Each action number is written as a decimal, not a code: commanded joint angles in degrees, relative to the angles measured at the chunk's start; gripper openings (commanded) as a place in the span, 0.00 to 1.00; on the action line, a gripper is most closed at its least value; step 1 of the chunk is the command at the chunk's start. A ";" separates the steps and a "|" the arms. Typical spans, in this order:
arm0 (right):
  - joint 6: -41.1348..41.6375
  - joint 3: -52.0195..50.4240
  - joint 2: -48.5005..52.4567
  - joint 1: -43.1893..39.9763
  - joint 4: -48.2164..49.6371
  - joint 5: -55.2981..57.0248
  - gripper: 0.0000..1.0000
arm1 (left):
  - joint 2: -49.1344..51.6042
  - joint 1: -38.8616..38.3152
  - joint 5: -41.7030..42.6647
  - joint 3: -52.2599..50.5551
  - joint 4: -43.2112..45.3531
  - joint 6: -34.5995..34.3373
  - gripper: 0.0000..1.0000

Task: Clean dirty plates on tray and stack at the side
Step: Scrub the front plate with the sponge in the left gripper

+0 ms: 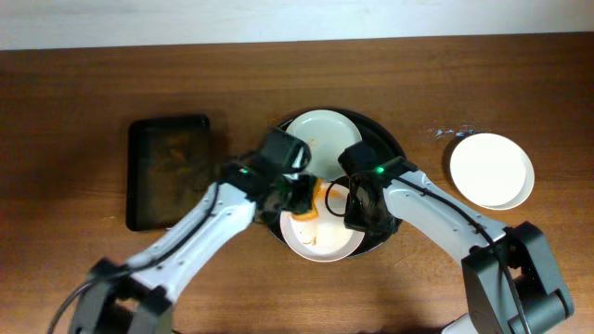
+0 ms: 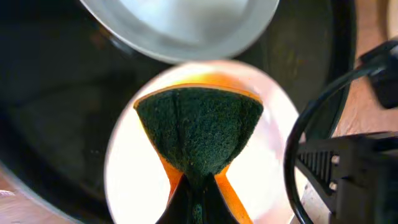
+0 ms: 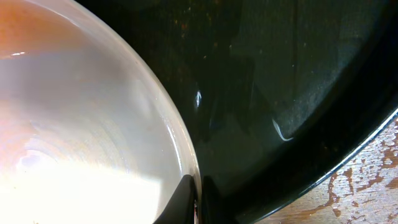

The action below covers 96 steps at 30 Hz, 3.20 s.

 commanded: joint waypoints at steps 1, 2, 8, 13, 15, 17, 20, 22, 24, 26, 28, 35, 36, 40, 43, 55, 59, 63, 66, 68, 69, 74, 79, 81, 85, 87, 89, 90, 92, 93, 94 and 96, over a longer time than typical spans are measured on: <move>0.44 0.59 -0.55 0.31 -0.24 2.03 0.04 | 5.92 -2.34 5.11 0.90 0.81 -4.81 0.00; 0.44 0.59 -0.55 0.31 -0.24 2.03 0.04 | 7.61 -2.69 8.02 0.90 1.88 -4.81 0.00; 0.44 0.59 -0.55 0.31 -0.24 2.03 0.04 | 12.20 -3.48 13.35 0.85 2.43 -5.86 0.00; 0.44 0.59 -0.55 0.31 -0.24 2.03 0.04 | 12.46 -5.95 10.58 -2.01 3.61 -6.36 0.00; 0.44 0.59 -0.55 0.31 -0.24 2.03 0.04 | 12.46 -5.95 6.73 -3.19 3.67 -6.29 0.00; 0.39 0.59 -0.55 0.31 -0.48 2.08 0.04 | 12.46 -5.90 -3.93 -3.61 2.27 -6.25 0.00; 0.26 0.59 -0.55 0.31 -0.50 2.03 0.04 | 12.44 -5.77 -14.62 -3.61 0.02 -6.25 0.00; 0.26 0.59 -0.55 0.31 -0.50 2.03 0.04 | 12.44 -5.55 -19.47 -3.61 -0.81 -6.23 0.00; 0.26 0.59 -0.55 0.31 -0.85 2.05 0.04 | 12.33 -3.96 -21.46 -3.50 -0.72 -5.51 0.00; 0.26 0.59 -0.55 0.31 -0.85 2.03 0.04 | 12.04 -1.27 -21.38 -2.99 -0.37 -4.66 0.00; 0.26 0.59 -0.55 0.31 -0.92 2.03 0.04 | 11.54 -0.02 -20.76 -1.27 0.37 -3.13 0.00; 0.26 0.59 -0.55 0.31 -0.92 2.03 0.04 | 7.91 -3.61 1.42 0.85 -0.57 -0.85 0.00; 0.26 0.59 -0.55 0.31 -0.94 2.01 0.04 | 7.91 -5.11 1.40 0.85 -0.59 -1.09 0.00; 0.26 0.59 -0.55 0.31 -0.92 2.03 0.04 | 7.93 -10.43 1.38 0.83 0.31 -3.93 0.00; 0.26 0.59 -0.55 0.31 -0.90 2.03 0.04 | 7.93 -11.96 1.38 0.07 1.44 -6.12 0.00; 0.26 0.59 -0.55 0.31 -1.14 2.03 0.04 | 7.98 -6.69 -20.85 -3.65 7.04 -7.26 0.00; 0.26 0.59 -0.55 0.31 -1.11 2.03 0.04 | 4.61 -4.61 -17.57 -3.17 8.33 -3.17 0.00; 0.26 0.59 -0.55 0.31 -1.11 2.03 0.04 | 2.45 -5.31 1.92 -3.50 7.91 -13.20 0.00; 0.26 0.59 -0.55 0.31 -1.16 2.03 0.04 | 2.51 -5.44 7.91 -5.46 9.27 -13.88 0.00; 0.26 0.59 -0.55 0.31 -1.38 2.03 0.04 | 2.51 -5.44 13.33 -11.52 17.77 -19.56 0.00; 0.26 0.59 -0.55 0.31 -1.49 2.03 0.04 | 2.51 -5.44 14.29 -13.99 21.35 -21.51 0.01; 0.26 0.59 -0.55 0.31 -1.64 2.03 0.04 | 2.51 -5.44 17.38 -18.12 23.10 -21.66 0.00; 0.26 0.59 -0.55 0.31 -1.64 2.03 0.04 | 2.49 -5.01 6.80 -18.64 17.88 -16.63 0.00; 0.26 0.59 -0.55 0.31 -1.73 2.03 0.04 | 2.38 -4.13 3.56 -18.10 18.12 -13.66 0.00; 0.26 0.59 -0.55 0.31 -1.73 2.03 0.04 | 1.90 -2.69 -5.18 -15.41 18.10 -9.57 0.00; 0.26 0.59 -0.55 0.31 -1.73 2.03 0.04 | 0.98 0.20 -6.12 -14.93 18.12 -6.99 0.00; 0.26 0.59 -0.55 0.31 -1.70 2.03 0.04 | 0.46 2.49 -8.13 -14.51 18.49 -5.92 0.00; 0.26 0.59 -0.55 0.31 -1.70 2.03 0.04 | 0.46 3.78 -10.60 -14.01 19.23 -3.21 0.00; 0.26 0.59 -0.55 0.31 -1.73 2.03 0.04 | -0.33 5.35 -13.25 -13.07 19.39 0.42 0.00; 0.26 0.59 -0.55 0.31 -1.70 2.05 0.04 | -1.66 5.60 -13.22 -12.31 19.15 1.22 0.00; 0.26 0.76 -0.55 0.31 -1.68 2.43 0.04 | -3.91 5.60 -13.20 -11.39 18.97 2.01 0.00; 0.22 1.81 -0.55 0.31 -2.10 4.24 0.04 | -8.63 5.60 -13.25 -10.73 18.21 2.01 0.00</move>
